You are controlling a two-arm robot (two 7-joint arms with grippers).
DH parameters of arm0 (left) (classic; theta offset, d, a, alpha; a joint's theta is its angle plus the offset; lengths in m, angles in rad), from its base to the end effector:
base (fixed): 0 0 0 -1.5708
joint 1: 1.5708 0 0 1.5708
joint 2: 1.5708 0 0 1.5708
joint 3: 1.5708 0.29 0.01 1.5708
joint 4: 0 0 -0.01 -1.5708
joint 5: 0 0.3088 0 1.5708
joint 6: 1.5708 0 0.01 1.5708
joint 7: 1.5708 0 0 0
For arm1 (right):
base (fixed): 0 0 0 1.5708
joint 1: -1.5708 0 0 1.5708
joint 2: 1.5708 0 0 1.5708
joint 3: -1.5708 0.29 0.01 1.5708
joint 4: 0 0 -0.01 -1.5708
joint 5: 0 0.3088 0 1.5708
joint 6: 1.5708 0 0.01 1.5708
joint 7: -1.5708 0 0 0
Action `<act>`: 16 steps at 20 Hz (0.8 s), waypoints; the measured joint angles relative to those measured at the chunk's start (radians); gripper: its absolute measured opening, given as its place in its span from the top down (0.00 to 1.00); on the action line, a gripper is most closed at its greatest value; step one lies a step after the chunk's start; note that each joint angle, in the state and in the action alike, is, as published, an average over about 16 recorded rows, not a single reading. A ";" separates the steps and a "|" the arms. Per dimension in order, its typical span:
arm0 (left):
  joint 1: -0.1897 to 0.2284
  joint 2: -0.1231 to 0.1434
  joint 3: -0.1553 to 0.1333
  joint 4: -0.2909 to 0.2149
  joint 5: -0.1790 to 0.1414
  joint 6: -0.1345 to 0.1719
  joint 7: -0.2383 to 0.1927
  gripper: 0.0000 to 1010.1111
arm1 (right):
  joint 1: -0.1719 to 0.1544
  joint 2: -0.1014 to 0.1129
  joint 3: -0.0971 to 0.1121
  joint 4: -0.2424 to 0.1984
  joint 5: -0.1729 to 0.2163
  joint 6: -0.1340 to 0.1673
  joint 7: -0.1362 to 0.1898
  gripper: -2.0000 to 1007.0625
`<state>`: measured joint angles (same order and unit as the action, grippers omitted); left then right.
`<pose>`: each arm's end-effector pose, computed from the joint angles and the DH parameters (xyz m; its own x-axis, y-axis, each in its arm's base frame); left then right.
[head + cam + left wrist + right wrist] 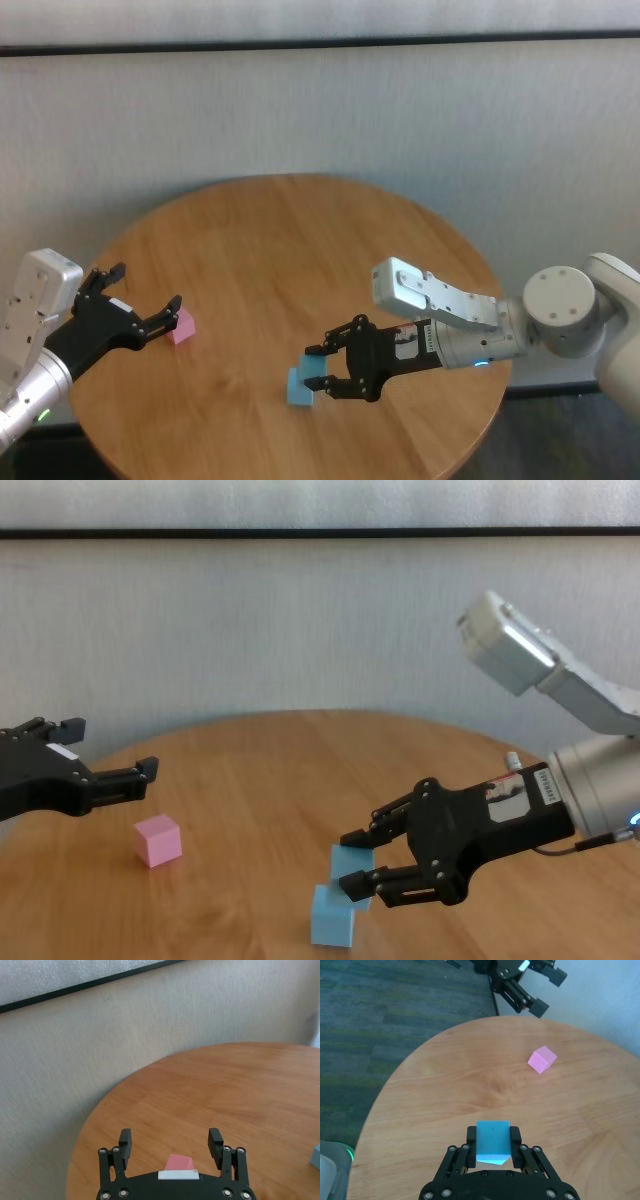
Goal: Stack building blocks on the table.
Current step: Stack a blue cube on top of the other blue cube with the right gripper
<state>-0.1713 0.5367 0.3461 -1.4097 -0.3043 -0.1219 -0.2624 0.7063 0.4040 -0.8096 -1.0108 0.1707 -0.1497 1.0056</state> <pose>0.3605 0.0850 -0.2995 0.4817 0.8425 0.2411 -0.8757 0.4735 0.0948 0.4739 -0.0002 -0.2625 0.9682 -0.0289 0.2483 0.1508 0.8599 -0.4877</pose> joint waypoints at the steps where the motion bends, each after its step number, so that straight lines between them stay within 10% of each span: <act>1: 0.000 0.000 0.000 0.000 0.000 0.000 0.000 0.01 | 0.007 -0.005 -0.004 0.010 -0.002 0.001 0.001 0.64; 16: 0.000 0.000 0.000 0.000 0.000 0.000 0.000 0.01 | 0.048 -0.045 -0.043 0.077 -0.006 0.013 -0.012 0.64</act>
<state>-0.1713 0.5367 0.3461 -1.4097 -0.3043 -0.1219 -0.2624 0.7547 0.3594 -0.8530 -0.9341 0.1645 -0.1368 0.9932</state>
